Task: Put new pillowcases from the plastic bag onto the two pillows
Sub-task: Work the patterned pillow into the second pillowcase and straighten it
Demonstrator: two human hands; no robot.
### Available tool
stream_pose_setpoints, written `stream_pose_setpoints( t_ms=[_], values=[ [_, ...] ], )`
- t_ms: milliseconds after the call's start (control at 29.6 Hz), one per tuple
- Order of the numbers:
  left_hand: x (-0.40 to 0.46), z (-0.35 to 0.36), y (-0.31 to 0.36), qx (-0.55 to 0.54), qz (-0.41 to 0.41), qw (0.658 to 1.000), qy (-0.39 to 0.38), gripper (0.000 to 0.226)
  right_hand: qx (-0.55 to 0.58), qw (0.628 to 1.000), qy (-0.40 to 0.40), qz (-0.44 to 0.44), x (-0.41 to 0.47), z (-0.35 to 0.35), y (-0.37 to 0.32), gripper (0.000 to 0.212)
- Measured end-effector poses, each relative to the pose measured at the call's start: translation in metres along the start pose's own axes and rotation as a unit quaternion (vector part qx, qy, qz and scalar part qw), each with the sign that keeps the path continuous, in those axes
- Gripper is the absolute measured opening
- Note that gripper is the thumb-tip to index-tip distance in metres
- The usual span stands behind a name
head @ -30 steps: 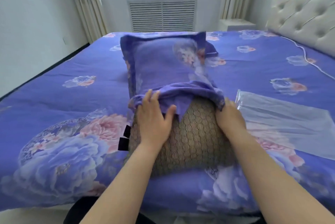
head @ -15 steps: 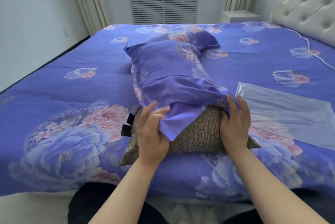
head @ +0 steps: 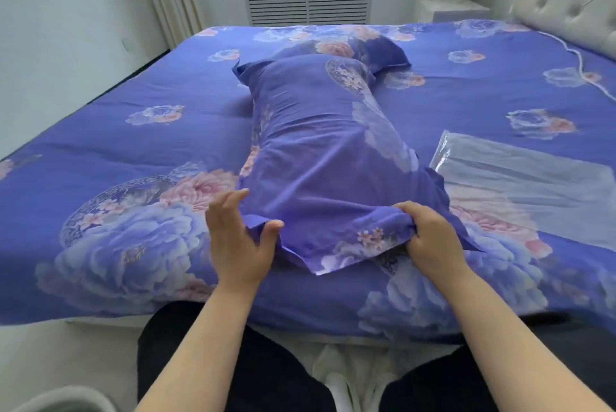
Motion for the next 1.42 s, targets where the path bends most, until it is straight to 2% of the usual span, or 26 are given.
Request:
stream_pose_setpoints(
  t_ms=[67, 101, 135, 202, 236, 304, 405, 439, 506, 540, 607, 641, 709, 776, 844, 877, 911, 979, 1012, 1046, 1080, 1147, 1215, 1282, 1417],
  values=[
    [-0.007, 0.02, 0.033, 0.066, 0.156, 0.981, -0.096, 0.077, 0.052, 0.998, 0.027, -0.001, -0.002, -0.005, -0.005, 0.036],
    [-0.012, 0.032, 0.044, 0.102, 0.191, 0.964, -0.155, 0.075, 0.076, 0.996, 0.035, -0.01, -0.003, -0.006, -0.009, 0.036],
    [-0.016, 0.04, 0.052, 0.124, 0.2, 0.954, -0.186, 0.063, 0.09, 0.994, 0.047, -0.025, -0.004, -0.006, -0.014, 0.036],
    [-0.01, 0.041, 0.063, 0.1, 0.151, 0.97, -0.162, 0.024, 0.086, 0.99, 0.094, -0.063, -0.012, -0.007, -0.024, 0.036],
    [-0.005, 0.038, 0.063, 0.065, 0.101, 0.984, -0.133, 0.017, 0.079, 0.987, 0.117, -0.076, -0.018, -0.006, -0.027, 0.036],
    [-0.003, 0.034, 0.065, 0.026, 0.05, 0.991, -0.12, 0.014, 0.056, 0.986, 0.13, -0.085, -0.025, -0.001, -0.027, 0.033],
    [-0.028, 0.052, 0.065, 0.085, 0.068, 0.968, -0.228, 0.014, -0.016, 0.993, 0.084, -0.082, -0.03, 0.009, -0.024, 0.048],
    [-0.036, 0.056, 0.061, 0.099, 0.058, 0.958, -0.263, 0.014, -0.024, 0.991, 0.09, -0.1, -0.031, 0.009, -0.024, 0.046],
    [-0.042, 0.06, 0.055, 0.106, 0.056, 0.955, -0.27, 0.015, -0.003, 0.989, 0.111, -0.101, -0.033, 0.001, -0.02, 0.034],
    [-0.041, 0.06, 0.053, 0.109, 0.065, 0.957, -0.262, 0.018, 0.011, 0.994, 0.088, -0.063, -0.031, -0.004, -0.015, 0.03],
    [-0.04, 0.06, 0.055, 0.108, 0.079, 0.959, -0.249, 0.025, 0.003, 0.999, -0.031, 0.041, -0.021, -0.005, -0.004, 0.015],
    [-0.043, 0.06, 0.056, 0.104, 0.085, 0.959, -0.251, 0.029, -0.032, 0.992, -0.099, 0.071, -0.016, -0.001, 0.0, 0.016],
    [-0.054, 0.059, 0.055, 0.086, 0.096, 0.96, -0.247, 0.034, -0.072, 0.977, -0.184, 0.083, -0.012, 0.002, 0.005, 0.024],
    [-0.061, 0.059, 0.053, 0.07, 0.114, 0.96, -0.245, 0.043, 0.012, 0.962, -0.261, 0.083, -0.016, 0.003, 0.01, 0.018],
    [-0.062, 0.063, 0.05, 0.094, 0.132, 0.953, -0.257, 0.055, 0.161, 0.922, -0.341, 0.091, -0.026, -0.001, 0.015, 0.026],
    [-0.062, 0.065, 0.049, 0.119, 0.136, 0.947, -0.266, 0.056, 0.247, 0.906, -0.332, 0.092, -0.028, -0.005, 0.018, 0.032],
    [-0.062, 0.067, 0.049, 0.148, 0.143, 0.94, -0.273, 0.051, 0.333, 0.896, -0.275, 0.104, -0.027, -0.009, 0.024, 0.032],
    [-0.06, 0.073, 0.046, 0.194, 0.142, 0.928, -0.285, 0.031, 0.452, 0.873, -0.074, 0.169, -0.022, -0.017, 0.042, 0.027],
    [-0.057, 0.076, 0.044, 0.204, 0.129, 0.928, -0.285, 0.027, 0.437, 0.877, 0.03, 0.199, -0.021, -0.02, 0.053, 0.026],
    [-0.052, 0.079, 0.04, 0.208, 0.114, 0.927, -0.29, 0.026, 0.376, 0.896, 0.103, 0.212, -0.021, -0.023, 0.063, 0.023],
    [-0.047, 0.083, 0.038, 0.207, 0.1, 0.927, -0.297, 0.023, 0.3, 0.919, 0.141, 0.215, -0.021, -0.023, 0.07, 0.021],
    [-0.04, 0.092, 0.036, 0.214, 0.085, 0.921, -0.313, 0.017, 0.208, 0.947, 0.122, 0.213, -0.017, -0.015, 0.078, 0.027],
    [-0.039, 0.098, 0.035, 0.222, 0.079, 0.916, -0.324, 0.014, 0.19, 0.949, 0.085, 0.239, -0.008, -0.009, 0.082, 0.042],
    [-0.04, 0.099, 0.036, 0.215, 0.071, 0.919, -0.322, 0.013, 0.183, 0.942, 0.083, 0.27, 0.005, -0.011, 0.084, 0.043],
    [-0.044, 0.095, 0.039, 0.214, 0.073, 0.925, -0.307, 0.017, 0.31, 0.905, 0.082, 0.281, 0.027, -0.022, 0.069, 0.045]
  ],
)
Point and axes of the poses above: each hand's wrist, its own x-axis towards the middle knuckle, its own z-axis out of the palm, y = z × x, the point moved 4 cm from there along x, towards the middle knuckle, and after that the axes turned 1 degree about -z, right-handed, at the moved point
